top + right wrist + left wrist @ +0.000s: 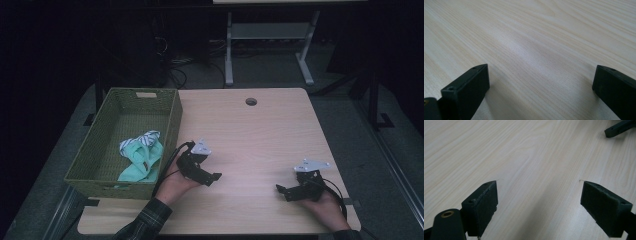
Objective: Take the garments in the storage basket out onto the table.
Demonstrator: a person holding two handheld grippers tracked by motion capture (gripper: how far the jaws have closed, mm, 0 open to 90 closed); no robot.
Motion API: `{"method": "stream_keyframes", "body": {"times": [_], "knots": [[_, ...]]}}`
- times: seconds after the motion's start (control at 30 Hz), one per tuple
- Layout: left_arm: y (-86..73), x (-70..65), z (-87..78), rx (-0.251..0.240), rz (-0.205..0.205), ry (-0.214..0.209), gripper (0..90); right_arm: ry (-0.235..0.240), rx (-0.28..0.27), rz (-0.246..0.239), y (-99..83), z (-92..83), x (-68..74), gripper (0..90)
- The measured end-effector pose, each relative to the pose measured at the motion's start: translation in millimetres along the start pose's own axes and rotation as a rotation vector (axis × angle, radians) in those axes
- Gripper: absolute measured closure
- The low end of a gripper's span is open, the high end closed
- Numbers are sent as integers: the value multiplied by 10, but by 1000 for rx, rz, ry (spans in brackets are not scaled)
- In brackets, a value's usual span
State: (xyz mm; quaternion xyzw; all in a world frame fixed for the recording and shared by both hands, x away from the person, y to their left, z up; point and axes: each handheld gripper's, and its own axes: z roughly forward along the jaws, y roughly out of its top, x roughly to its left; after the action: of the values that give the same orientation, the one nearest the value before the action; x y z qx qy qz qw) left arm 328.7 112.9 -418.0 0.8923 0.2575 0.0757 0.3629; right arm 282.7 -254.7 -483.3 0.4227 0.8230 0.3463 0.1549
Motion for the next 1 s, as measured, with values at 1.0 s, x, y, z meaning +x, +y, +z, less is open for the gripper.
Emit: {"method": "stream_keyframes", "body": {"times": [1.0], "knots": [[181,19,-114,21,38,2,137,0,0,1,0,0,0,5]]}}
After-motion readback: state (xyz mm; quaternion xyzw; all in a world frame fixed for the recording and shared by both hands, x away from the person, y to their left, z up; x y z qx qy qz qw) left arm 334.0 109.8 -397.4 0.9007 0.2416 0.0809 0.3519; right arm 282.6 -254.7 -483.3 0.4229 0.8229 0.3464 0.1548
